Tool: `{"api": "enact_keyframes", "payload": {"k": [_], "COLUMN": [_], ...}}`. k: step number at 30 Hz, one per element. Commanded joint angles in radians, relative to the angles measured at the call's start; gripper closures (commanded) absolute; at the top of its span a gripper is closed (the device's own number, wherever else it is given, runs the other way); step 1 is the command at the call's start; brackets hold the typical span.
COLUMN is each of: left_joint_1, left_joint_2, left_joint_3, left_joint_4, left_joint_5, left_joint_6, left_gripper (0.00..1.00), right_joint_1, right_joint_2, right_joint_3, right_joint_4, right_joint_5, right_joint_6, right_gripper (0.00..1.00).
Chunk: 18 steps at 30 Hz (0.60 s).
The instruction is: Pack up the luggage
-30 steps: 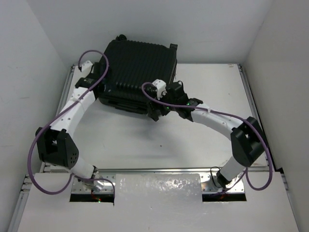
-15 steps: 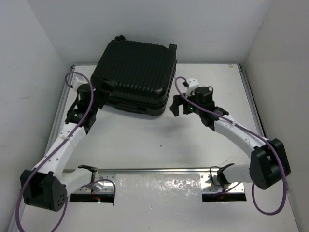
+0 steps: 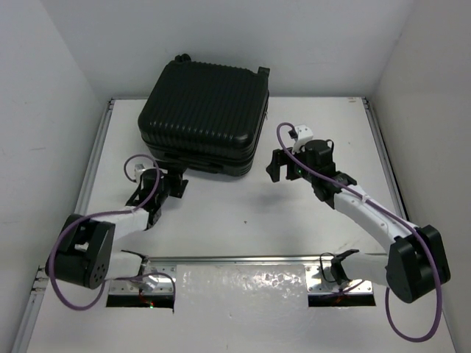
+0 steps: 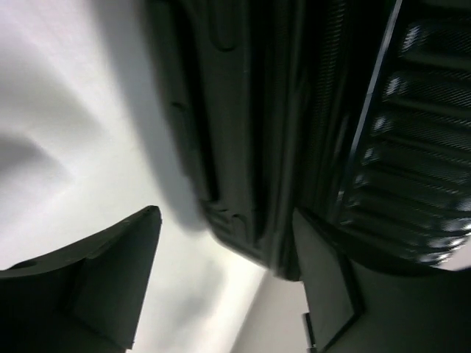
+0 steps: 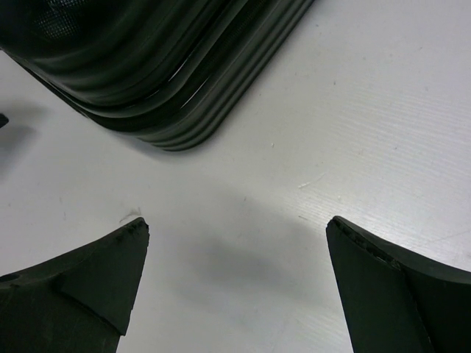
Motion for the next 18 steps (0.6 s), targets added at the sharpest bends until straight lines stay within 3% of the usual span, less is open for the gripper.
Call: {"api": "enact_keyframes", "payload": {"k": [1, 5, 9, 18], "left_joint_1": [-0.013, -0.013, -0.013, -0.012], "left_joint_2": [0.064, 0.210, 0.321, 0.482], "left_joint_3": [-0.012, 0.006, 0.032, 0.098], "left_joint_4": [0.342, 0.442, 0.548, 0.677], "left_joint_5": [0.016, 0.032, 0.038, 0.033], "left_joint_6": [-0.066, -0.070, -0.078, -0.061], "left_gripper": [0.31, 0.37, 0.50, 0.52], "right_joint_1": [0.000, 0.000, 0.000, -0.002], "right_joint_2": [-0.021, -0.022, -0.030, -0.067], "right_joint_3": [-0.006, -0.008, -0.004, -0.029], "right_joint_4": [0.057, 0.054, 0.051, 0.082], "right_joint_5": [-0.028, -0.028, -0.023, -0.040], "right_joint_6": [0.010, -0.002, -0.013, -0.020], "right_gripper": [0.01, 0.01, 0.01, 0.01]}}
